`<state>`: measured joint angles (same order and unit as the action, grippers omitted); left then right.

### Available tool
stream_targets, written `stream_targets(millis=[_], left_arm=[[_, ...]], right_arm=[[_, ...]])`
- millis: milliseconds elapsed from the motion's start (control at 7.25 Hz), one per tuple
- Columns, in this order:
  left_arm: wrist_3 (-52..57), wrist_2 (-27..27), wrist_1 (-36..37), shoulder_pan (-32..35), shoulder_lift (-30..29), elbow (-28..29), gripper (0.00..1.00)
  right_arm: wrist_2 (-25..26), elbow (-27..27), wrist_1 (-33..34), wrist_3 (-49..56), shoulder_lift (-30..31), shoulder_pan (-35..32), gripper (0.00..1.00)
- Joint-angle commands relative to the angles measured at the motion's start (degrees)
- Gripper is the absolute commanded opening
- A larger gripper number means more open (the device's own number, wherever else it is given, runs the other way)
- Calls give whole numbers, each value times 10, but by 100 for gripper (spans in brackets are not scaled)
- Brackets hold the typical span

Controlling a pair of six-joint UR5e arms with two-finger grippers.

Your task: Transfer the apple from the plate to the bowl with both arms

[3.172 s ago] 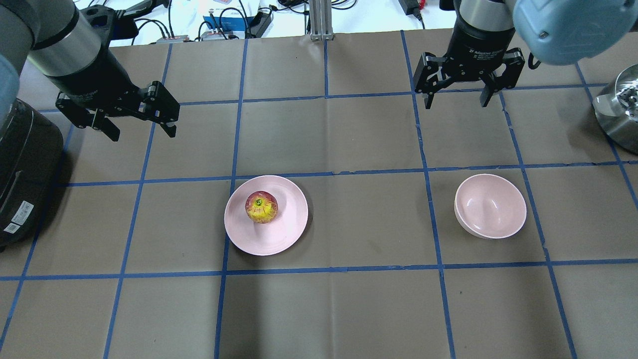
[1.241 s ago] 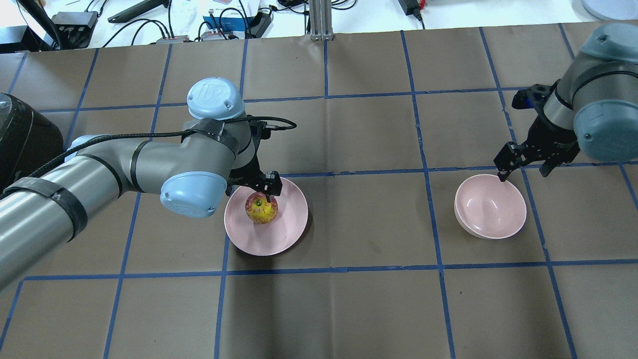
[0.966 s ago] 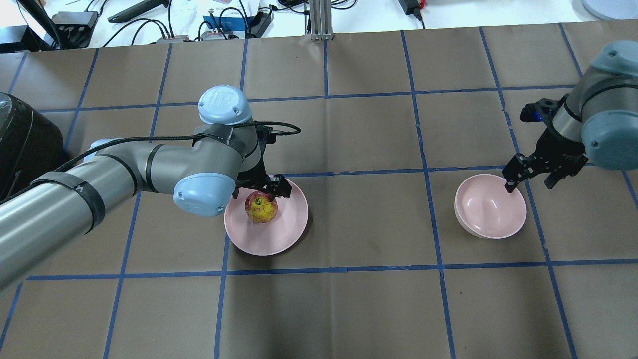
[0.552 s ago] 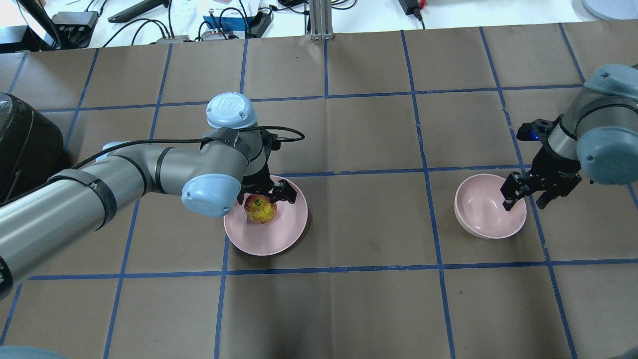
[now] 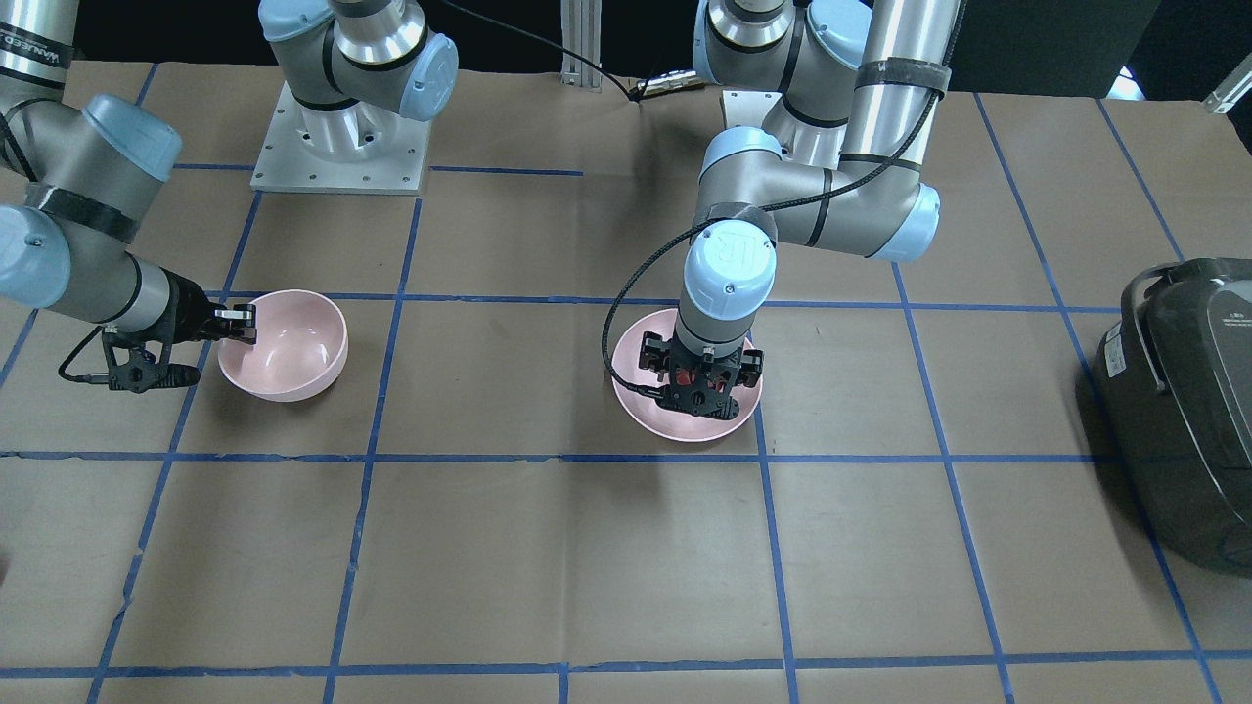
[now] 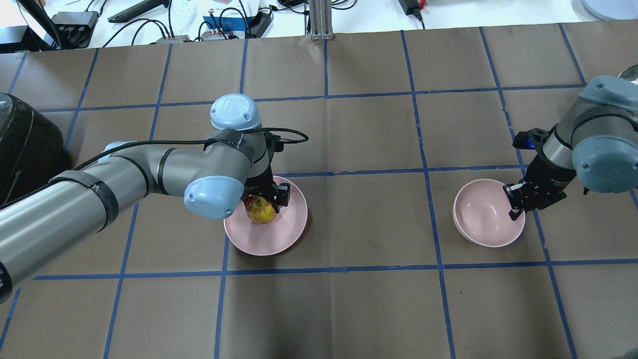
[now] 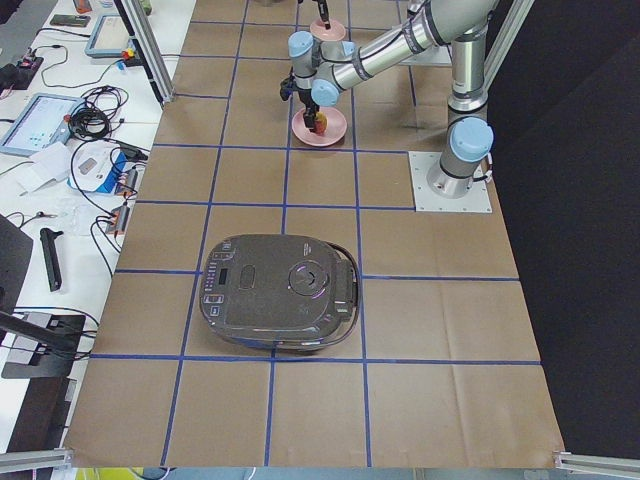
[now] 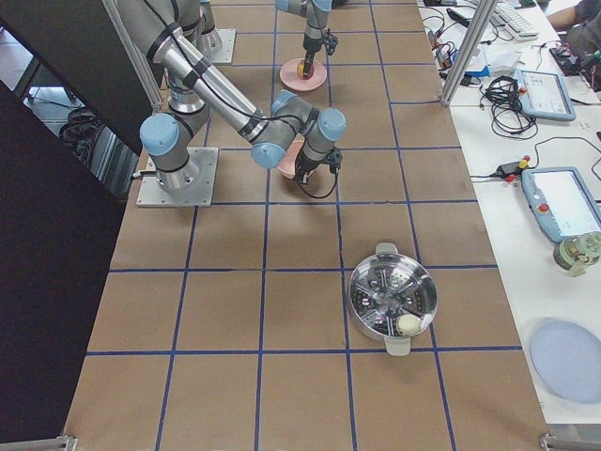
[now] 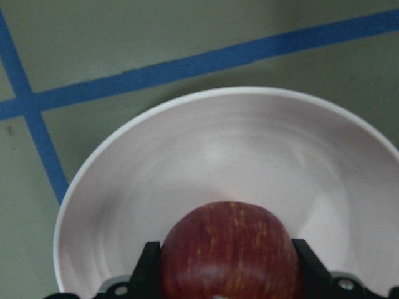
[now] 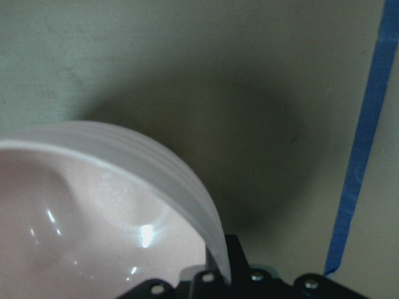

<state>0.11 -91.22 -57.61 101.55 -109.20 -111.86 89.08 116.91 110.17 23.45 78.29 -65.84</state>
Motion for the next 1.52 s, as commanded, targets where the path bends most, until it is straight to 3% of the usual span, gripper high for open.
stream_targets(millis=[0,138,276,552,690,828,966,1103,1241,1379], left_arm=[[4,-5,-5,1,11,0,26],[4,-6,-32,0,23,8,20],[1,-7,-70,-2,45,29,20],[-14,-9,-170,0,56,113,20],[-49,-7,-182,2,43,160,20],[-57,-1,-201,12,46,181,19],[-61,16,-201,35,54,186,20],[-96,20,-198,62,57,185,20],[-134,20,-201,75,57,184,19],[-189,24,-193,87,41,184,19]], right_arm=[[-71,-28,-12,-96,7,-26,0],[-86,-50,-11,-150,1,-79,0],[-114,-62,-9,-222,-2,-135,0],[-141,-60,1,-242,-46,-202,0],[-156,-60,14,-260,-61,-216,0],[-159,-61,28,-285,-67,-235,9],[-158,-61,31,-289,-67,-237,80],[-157,-65,36,-289,-67,-237,100],[-150,-72,36,-286,-62,-236,100],[-107,-110,23,-283,-57,-235,100]])
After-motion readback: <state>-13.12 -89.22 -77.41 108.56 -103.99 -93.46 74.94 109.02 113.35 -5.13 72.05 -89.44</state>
